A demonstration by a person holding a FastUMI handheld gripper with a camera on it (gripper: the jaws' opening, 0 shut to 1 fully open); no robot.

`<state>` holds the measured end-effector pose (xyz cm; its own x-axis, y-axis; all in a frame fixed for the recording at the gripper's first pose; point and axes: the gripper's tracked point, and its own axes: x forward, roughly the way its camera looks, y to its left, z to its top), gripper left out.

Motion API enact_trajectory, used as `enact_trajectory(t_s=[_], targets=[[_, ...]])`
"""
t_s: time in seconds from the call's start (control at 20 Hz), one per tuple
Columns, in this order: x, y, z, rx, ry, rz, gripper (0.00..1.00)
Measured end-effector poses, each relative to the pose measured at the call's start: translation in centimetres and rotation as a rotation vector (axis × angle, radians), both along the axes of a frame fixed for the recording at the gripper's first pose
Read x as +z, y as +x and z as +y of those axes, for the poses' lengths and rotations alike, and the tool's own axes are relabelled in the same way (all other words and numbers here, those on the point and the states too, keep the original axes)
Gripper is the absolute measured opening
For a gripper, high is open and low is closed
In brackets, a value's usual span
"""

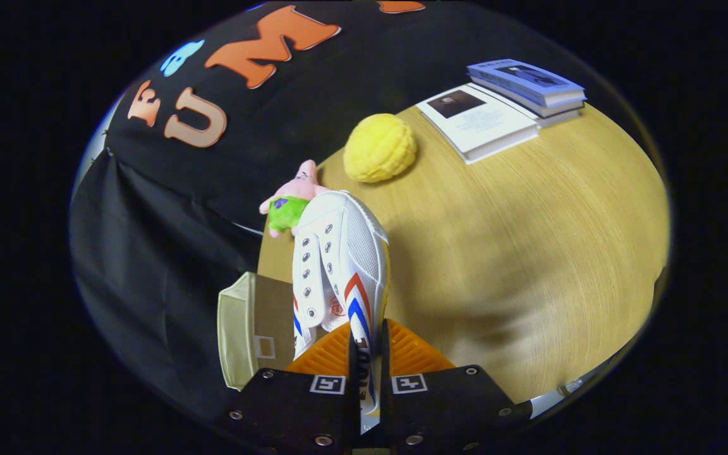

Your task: Open the storage box then place both shoes into the box .Put the left shoe in first, then the right shoe, with the right side of both shoes facing outward in a uniform manner.

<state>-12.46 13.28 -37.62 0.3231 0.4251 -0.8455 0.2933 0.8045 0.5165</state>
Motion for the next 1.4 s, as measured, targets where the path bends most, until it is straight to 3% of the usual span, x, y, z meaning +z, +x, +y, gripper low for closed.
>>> enact_trajectory(t_s=[0.3, 0.55, 0.8, 0.95, 1.15, 1.3, 1.4], targets=[[4.5, 2.8, 8.9, 0.133, 0.05, -0.089, 0.12], [1.6, 4.7, 15.2, 0.273, 0.074, -0.125, 0.12], [0.7, 2.9, 18.7, 0.475, -0.056, -0.15, 0.12], [0.5, 2.6, 18.7, 0.523, -0.07, -0.138, 0.14], [1.9, 2.0, 19.3, 0.549, -0.035, -0.151, 0.4], [5.4, 3.9, 19.9, 0.466, 0.091, -0.239, 0.66], [7.1, 6.0, 17.5, 0.416, 0.087, -0.291, 0.8]])
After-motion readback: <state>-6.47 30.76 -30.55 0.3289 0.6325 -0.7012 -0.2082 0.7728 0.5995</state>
